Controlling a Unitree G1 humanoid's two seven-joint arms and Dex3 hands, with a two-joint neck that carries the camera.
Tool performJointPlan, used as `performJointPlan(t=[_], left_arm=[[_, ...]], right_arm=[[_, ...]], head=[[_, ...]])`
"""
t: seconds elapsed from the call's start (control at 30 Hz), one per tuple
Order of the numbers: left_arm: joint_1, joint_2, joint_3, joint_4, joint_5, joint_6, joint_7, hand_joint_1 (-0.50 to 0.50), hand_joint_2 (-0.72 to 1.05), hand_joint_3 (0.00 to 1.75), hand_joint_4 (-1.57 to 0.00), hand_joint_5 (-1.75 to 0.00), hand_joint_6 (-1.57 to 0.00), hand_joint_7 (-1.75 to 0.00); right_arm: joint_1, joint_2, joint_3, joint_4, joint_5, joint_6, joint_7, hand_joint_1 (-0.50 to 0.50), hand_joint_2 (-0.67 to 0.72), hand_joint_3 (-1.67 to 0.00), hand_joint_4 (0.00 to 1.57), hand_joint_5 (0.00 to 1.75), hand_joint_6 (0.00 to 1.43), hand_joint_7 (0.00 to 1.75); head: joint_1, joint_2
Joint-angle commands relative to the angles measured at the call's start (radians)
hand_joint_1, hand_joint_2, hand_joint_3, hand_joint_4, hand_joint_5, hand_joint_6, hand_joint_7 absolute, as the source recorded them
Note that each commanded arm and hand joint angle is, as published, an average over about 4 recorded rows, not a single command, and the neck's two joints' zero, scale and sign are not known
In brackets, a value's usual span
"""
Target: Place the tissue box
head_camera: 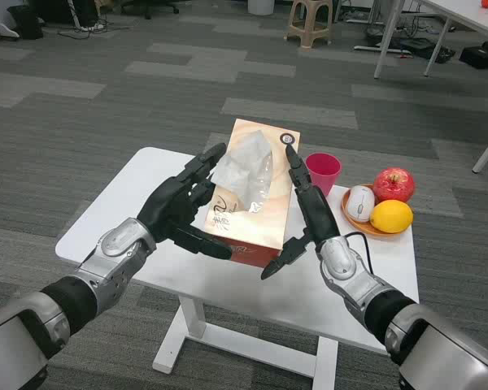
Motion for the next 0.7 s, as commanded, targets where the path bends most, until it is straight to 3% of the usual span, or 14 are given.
performJointPlan(t=[0.03,0.33,0.7], left_arm=[[0.045,-0.04,0.018,-0.076,0.093,-0.004,-0.036,0.5,0.34,0.0,0.0,0.0,0.0,0.0],[0.046,-0.04,0.018,-0.078,0.094,-0.004,-0.036,0.5,0.34,0.0,0.0,0.0,0.0,0.0],[0.046,-0.04,0.018,-0.078,0.094,-0.004,-0.036,0.5,0.34,0.0,0.0,0.0,0.0,0.0]], right_arm=[[0.0,0.025,-0.02,-0.08,0.001,-0.025,0.003,-0.33,-0.41,-0.32,0.0,0.0,0.0,0.0],[0.0,0.025,-0.02,-0.08,0.001,-0.025,0.003,-0.34,-0.41,-0.24,0.0,0.0,0.0,0.0],[0.0,0.025,-0.019,-0.082,0.001,-0.025,0.003,-0.33,-0.41,-0.3,0.0,0.0,0.0,0.0]], head=[[0.017,0.036],[0.01,0.022],[0.01,0.018]])
